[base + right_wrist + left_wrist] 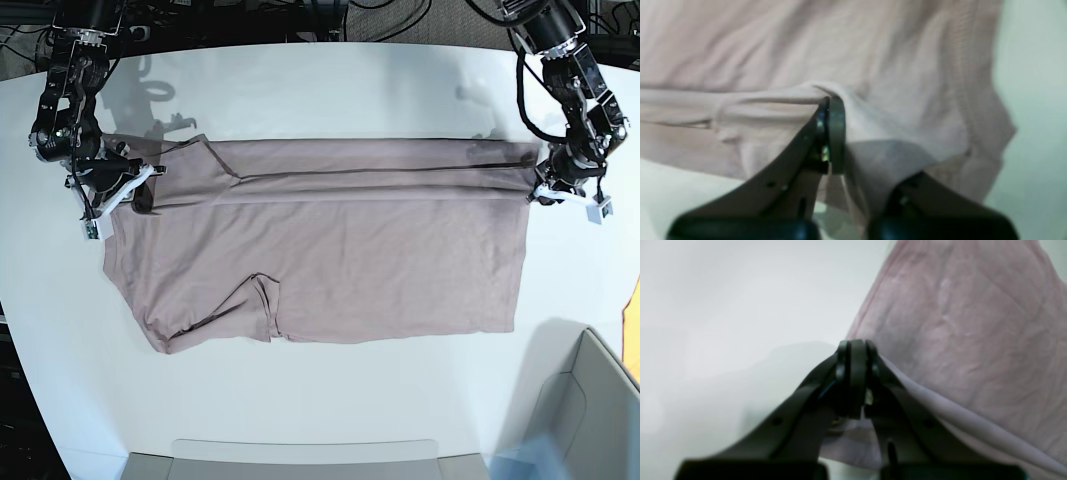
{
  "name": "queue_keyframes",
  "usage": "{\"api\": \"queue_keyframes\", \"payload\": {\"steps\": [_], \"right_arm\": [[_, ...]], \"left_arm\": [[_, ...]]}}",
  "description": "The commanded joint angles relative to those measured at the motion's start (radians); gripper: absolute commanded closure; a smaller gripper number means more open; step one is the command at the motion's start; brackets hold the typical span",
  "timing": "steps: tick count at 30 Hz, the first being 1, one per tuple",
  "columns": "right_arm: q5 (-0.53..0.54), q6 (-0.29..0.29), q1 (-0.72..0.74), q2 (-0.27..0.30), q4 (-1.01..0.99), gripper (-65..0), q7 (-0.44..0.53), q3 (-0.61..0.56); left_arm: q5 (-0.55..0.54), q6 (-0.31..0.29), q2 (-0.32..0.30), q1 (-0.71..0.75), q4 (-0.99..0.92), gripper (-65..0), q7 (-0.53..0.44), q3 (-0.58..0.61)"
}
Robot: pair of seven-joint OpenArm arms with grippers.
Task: Fold the T-shirt properly
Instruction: 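Pull both grasped corners away from the hem, folding the shirt edge over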
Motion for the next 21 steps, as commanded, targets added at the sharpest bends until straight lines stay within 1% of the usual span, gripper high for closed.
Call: {"api": "queue_keyframes", "payload": {"steps": [1,6,9,12,17,18,21], "right_arm": [[-0.001,-0.001,0.026,0.006,0.017,0.0,0.022,-0.005],[-0.021,-0.001,0.078,-0.001,-0.004,0.0,0.022,-0.011],[-0.022,-0.001,0.118,-0.004,-0.056,0.0,0.022,-0.011],[-0.022,0.000,0.142,-0.005,-0.092,0.0,0.022,-0.011],[-0.022,0.002,0.151,-0.005,-0.096,0.0,0.024,-0.011],[-0.022,0.002,0.151,-0.005,-0.093,-3.9,0.024,-0.011],[-0.019,0.002,0.148,-0.004,-0.088,-17.5,0.025,-0.011]], "left_arm": [[-0.007,-0.003,-0.022,-0.020,0.015,0.0,-0.020,-0.004],[-0.007,-0.003,-0.022,-0.059,0.008,0.0,-0.020,0.001],[-0.004,-0.003,-0.025,-0.086,-0.034,0.0,-0.027,0.047],[0.039,-0.003,-0.034,-0.109,-0.064,0.0,-0.032,0.071],[0.100,-0.003,-0.033,-0.135,-0.063,0.0,-0.032,0.068],[0.097,-0.003,-0.033,-0.135,-0.063,0.0,-0.032,0.067],[0.096,-0.003,-0.037,-0.135,-0.052,-9.6,-0.032,0.067]]}}
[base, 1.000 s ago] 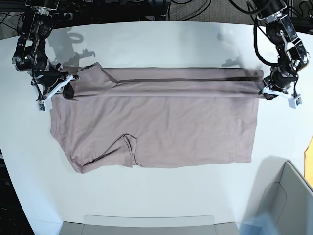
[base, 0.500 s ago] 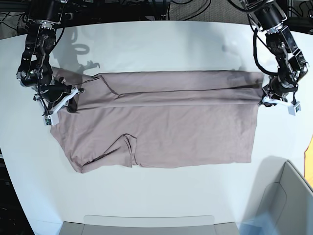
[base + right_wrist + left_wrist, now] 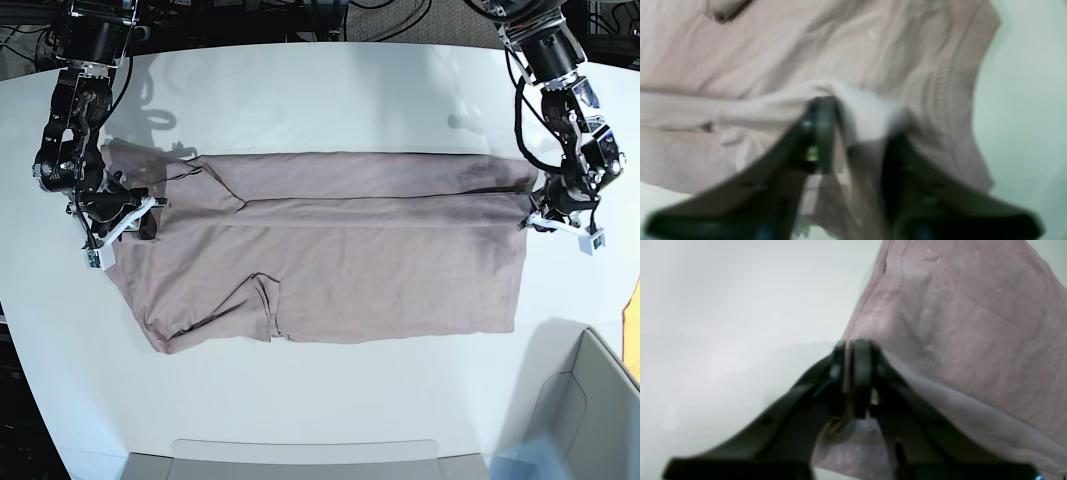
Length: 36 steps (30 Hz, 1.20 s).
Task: Fold the T-shirt properly
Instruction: 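Pull both grasped corners away from the hem, folding the shirt edge over, then release and regrasp the folded edge with both grippers, dragging it back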
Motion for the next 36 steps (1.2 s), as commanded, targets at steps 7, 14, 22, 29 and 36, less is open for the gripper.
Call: {"api": "queue_keyframes", "payload": {"steps": [7,14,22,29,36], "right_arm": [[0.015,0.002,0.017,0.021,0.084,-25.1,0.021,0.014],[0.012,0.002,-0.018,0.013,0.171,-20.6,0.019,0.056],[0.010,0.003,-0.020,0.019,0.064,0.0,0.019,0.056],[0.009,0.003,0.000,0.021,-0.051,0.0,0.021,0.052],[-0.079,0.003,-0.040,0.053,-0.113,0.0,0.082,-0.068]], "left_arm": [[-0.003,-0.004,-0.024,-0.009,0.093,-13.3,-0.021,-0.010],[-0.009,-0.014,-0.008,0.060,0.205,-1.5,-0.021,0.000],[-0.003,-0.014,0.002,0.069,0.207,0.0,-0.035,0.159],[-0.001,-0.013,0.002,0.063,0.131,0.0,-0.102,0.280],[-0.001,-0.013,-0.042,0.072,-0.059,0.0,-0.132,0.371]]}}
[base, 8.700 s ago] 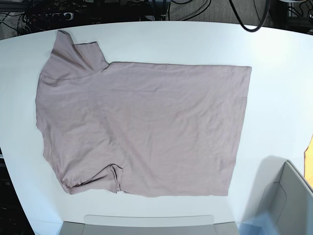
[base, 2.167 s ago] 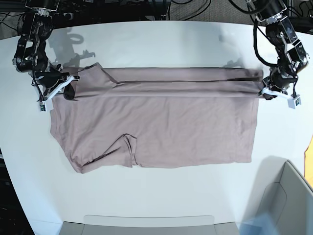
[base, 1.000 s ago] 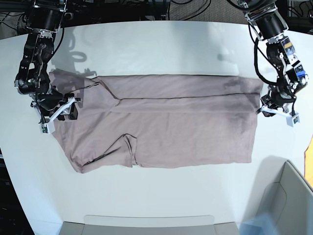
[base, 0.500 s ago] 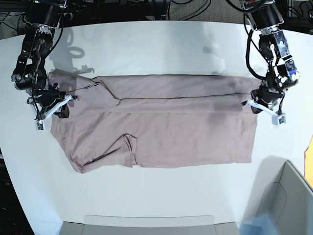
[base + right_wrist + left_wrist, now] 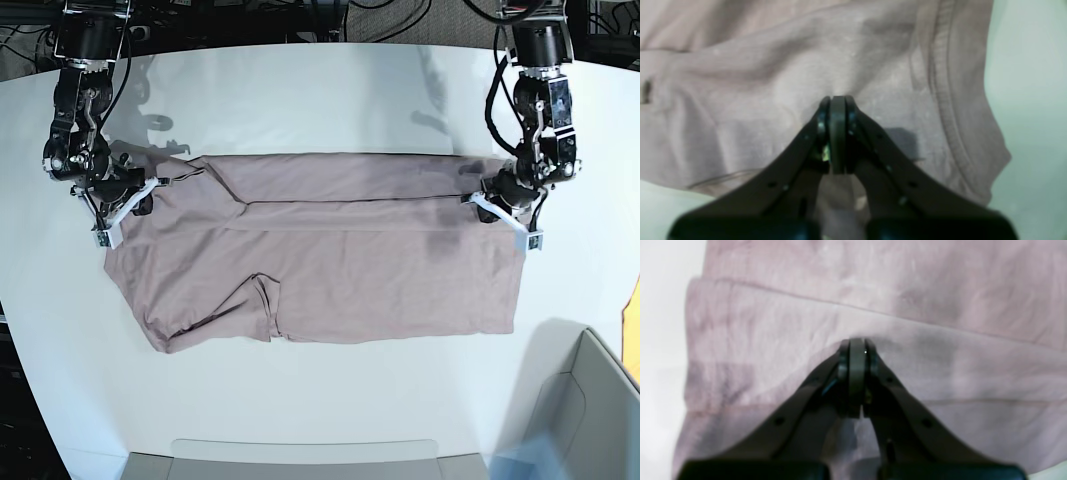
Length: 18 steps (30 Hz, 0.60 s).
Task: Fold the T-shirt properly
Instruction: 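Release and regrasp the folded edge with both grippers, dragging it back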
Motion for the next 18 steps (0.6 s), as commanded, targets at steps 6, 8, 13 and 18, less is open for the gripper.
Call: {"api": "queue_keyframes", "payload": {"steps": [6,8,13,18], "right_arm": [[-0.030,0.005,-0.097,0.016,0.052,0.0,0.011,-0.003],[-0.030,0.005,-0.134,0.019,0.076,0.0,0.011,-0.003],[-0.030,0.005,-0.223,0.049,0.158,0.0,0.009,-0.007],[-0.030,0.005,-0.324,0.051,0.253,0.0,0.005,-0.003]], "left_arm": [[0.024,0.014,-0.060,0.199,0.002,0.0,0.010,0.005],[0.024,0.012,-0.071,0.272,0.014,0.0,-0.019,0.005],[0.024,0.012,-0.071,0.420,0.091,0.0,-0.027,0.003],[0.024,0.015,-0.069,0.519,0.154,0.0,-0.026,0.003]]}}
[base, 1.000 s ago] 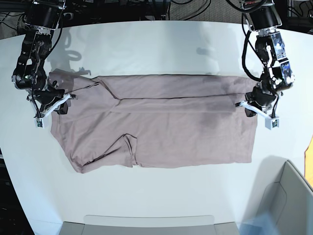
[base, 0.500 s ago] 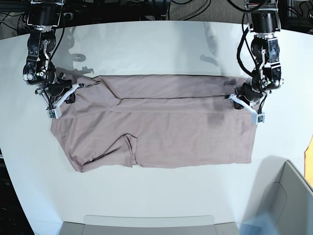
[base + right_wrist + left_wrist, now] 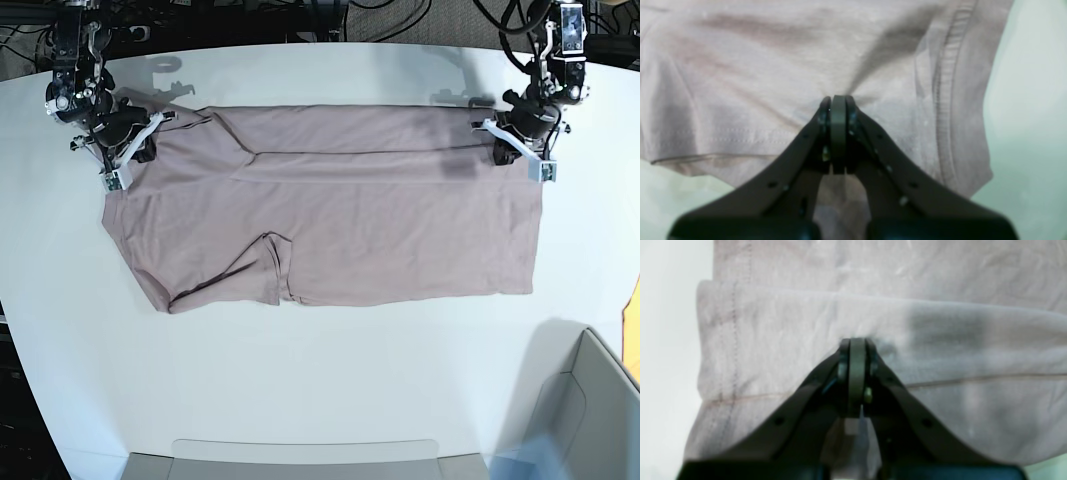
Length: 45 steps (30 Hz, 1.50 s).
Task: Fold the T-shirt properly
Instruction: 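Release and regrasp the folded edge with both grippers, dragging it back, then move the right gripper to the hem corner and grasp it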
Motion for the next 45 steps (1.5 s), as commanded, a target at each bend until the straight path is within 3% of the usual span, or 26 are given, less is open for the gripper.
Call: {"api": "queue_keyframes", "payload": {"steps": [1,8,12,18,36,42,45], "right_arm": [[-0.010,0.005,-0.029,0.014,0.015,0.0,-0.043,0.003],[-0.010,0.005,-0.121,0.041,0.041,0.0,-0.035,0.004],[0.011,0.005,-0.135,0.049,0.041,0.0,-0.035,0.004],[0.096,0.005,-0.138,0.063,0.058,0.0,-0.037,0.061],[0.099,0.005,-0.135,0.063,0.222,-0.1,-0.044,0.069],[0.099,0.005,-0.117,0.064,0.269,-17.1,-0.037,0.092],[0.097,0.005,-0.006,0.070,0.273,-19.9,-0.038,0.098]], "left_arm": [[0.058,0.028,0.003,0.071,-0.016,0.0,0.223,0.013],[0.058,0.031,0.004,0.186,0.075,0.0,0.254,0.005],[0.058,0.029,0.026,0.212,0.076,0.0,0.254,-0.083],[0.058,0.026,0.040,0.209,0.153,0.0,0.267,-0.162],[0.058,0.032,0.040,0.120,0.372,0.0,0.398,-0.173],[0.058,0.032,0.041,0.085,0.372,0.0,0.404,-0.173],[0.058,0.032,0.041,0.083,0.372,0.0,0.404,-0.173]]}}
